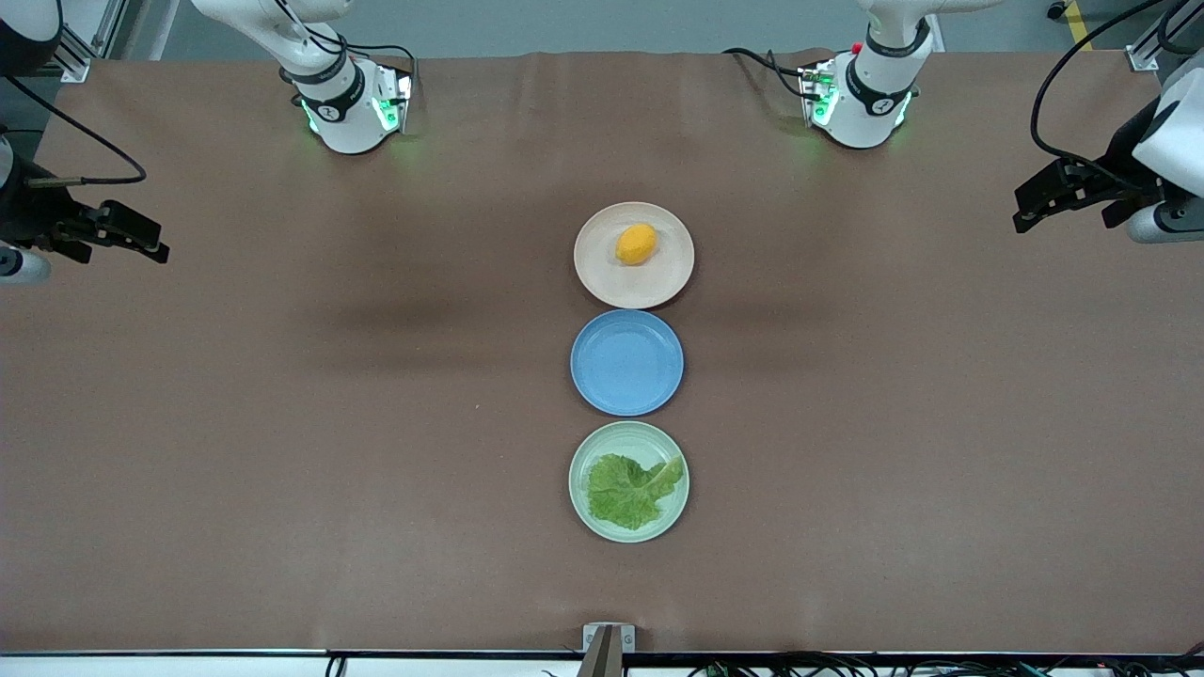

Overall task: Pick lemon and lettuce from plates
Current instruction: 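Move both grippers out from rest toward the plates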

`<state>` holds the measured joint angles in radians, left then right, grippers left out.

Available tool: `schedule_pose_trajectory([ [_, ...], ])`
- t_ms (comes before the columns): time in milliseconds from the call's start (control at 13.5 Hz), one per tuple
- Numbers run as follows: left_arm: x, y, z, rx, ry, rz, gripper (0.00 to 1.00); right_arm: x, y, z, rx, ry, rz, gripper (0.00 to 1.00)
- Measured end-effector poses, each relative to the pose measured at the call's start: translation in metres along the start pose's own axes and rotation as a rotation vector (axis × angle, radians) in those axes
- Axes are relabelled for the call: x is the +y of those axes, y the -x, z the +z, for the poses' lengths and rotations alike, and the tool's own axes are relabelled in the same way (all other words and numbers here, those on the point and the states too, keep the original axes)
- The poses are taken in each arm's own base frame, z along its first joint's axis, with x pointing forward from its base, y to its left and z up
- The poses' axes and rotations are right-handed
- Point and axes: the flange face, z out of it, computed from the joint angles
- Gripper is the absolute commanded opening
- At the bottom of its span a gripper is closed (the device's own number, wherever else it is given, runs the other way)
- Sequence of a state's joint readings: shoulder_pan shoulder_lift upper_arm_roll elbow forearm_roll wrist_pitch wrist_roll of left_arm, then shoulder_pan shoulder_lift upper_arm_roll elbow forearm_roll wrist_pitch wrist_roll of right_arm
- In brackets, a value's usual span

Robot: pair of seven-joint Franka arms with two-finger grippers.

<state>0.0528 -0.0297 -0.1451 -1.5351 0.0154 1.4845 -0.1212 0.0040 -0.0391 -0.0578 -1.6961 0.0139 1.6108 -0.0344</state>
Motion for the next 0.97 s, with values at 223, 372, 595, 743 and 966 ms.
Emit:
schedule_pose_trajectory([
  [223,0.000,-0.005,0.002,-0.002,0.002,0.004,1.00,0.000,-0.014,0.029,-0.059,0.001,0.009,1.00],
  [372,0.001,-0.013,0.014,-0.023,0.003,0.006,1.00,-0.014,-0.021,0.048,-0.098,-0.001,0.096,1.00],
  [595,0.019,-0.038,0.048,-0.032,0.012,0.042,1.00,-0.077,-0.019,0.056,-0.117,-0.034,0.226,1.00],
  [743,0.051,-0.061,0.079,-0.009,0.028,0.117,1.00,-0.141,-0.011,0.067,-0.110,-0.028,0.316,1.00],
  [966,0.109,-0.093,0.141,0.029,0.063,0.282,1.00,-0.268,0.026,0.098,-0.073,-0.020,0.443,1.00],
])
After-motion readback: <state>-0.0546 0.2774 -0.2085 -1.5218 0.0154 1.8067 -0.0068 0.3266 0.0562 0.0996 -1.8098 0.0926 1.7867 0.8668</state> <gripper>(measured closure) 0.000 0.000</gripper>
